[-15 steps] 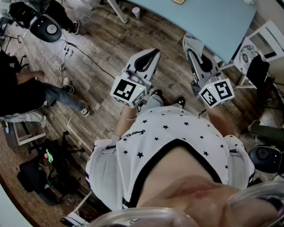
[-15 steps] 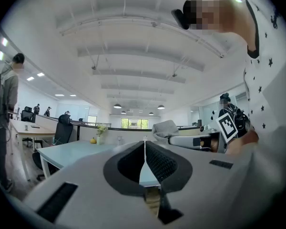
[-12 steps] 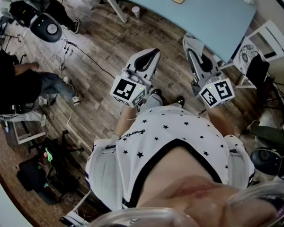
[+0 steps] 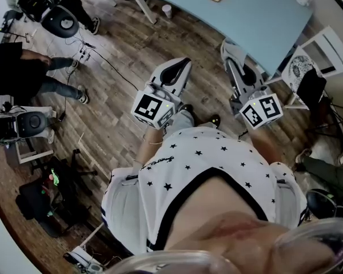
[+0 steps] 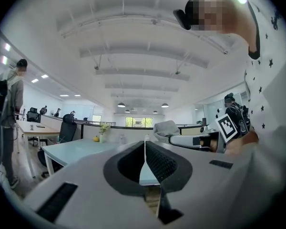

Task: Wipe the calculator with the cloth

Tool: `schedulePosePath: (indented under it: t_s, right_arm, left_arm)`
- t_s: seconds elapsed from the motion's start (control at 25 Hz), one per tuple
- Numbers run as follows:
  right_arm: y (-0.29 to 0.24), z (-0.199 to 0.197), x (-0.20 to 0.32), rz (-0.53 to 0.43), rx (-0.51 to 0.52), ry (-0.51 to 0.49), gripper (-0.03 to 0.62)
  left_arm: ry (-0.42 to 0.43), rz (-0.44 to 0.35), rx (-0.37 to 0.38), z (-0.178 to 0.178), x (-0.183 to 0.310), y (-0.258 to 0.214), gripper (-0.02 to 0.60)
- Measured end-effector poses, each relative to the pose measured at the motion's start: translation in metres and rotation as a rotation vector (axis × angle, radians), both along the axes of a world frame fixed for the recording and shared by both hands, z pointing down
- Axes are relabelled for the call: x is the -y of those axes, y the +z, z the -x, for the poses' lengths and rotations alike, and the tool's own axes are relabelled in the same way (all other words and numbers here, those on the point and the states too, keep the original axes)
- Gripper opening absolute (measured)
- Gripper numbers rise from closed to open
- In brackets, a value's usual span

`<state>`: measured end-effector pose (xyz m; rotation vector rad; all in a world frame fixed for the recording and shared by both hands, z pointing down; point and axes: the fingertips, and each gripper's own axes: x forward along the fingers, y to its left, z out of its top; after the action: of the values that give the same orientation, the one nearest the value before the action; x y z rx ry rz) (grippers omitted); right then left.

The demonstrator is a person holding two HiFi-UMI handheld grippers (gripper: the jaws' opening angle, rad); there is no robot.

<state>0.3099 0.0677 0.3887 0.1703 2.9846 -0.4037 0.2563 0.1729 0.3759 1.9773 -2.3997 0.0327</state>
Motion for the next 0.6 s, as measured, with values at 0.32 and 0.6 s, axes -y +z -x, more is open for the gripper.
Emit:
schedulePosePath:
  t_s: [0.32,0.6]
  right_arm:
    - [0.010,-0.007,0.008,0.041,0.001,-0.048,0.043]
    - [0.013,0.000,0.004,0.062,0.003,-0.075,0.043]
  left_arm:
    - [-0.059,0.030,-0.004,-0.014,-0.003,0.008,0.032]
    - [-0.097,0.046,0.002,-0.010,-0.012,0.008,0.032]
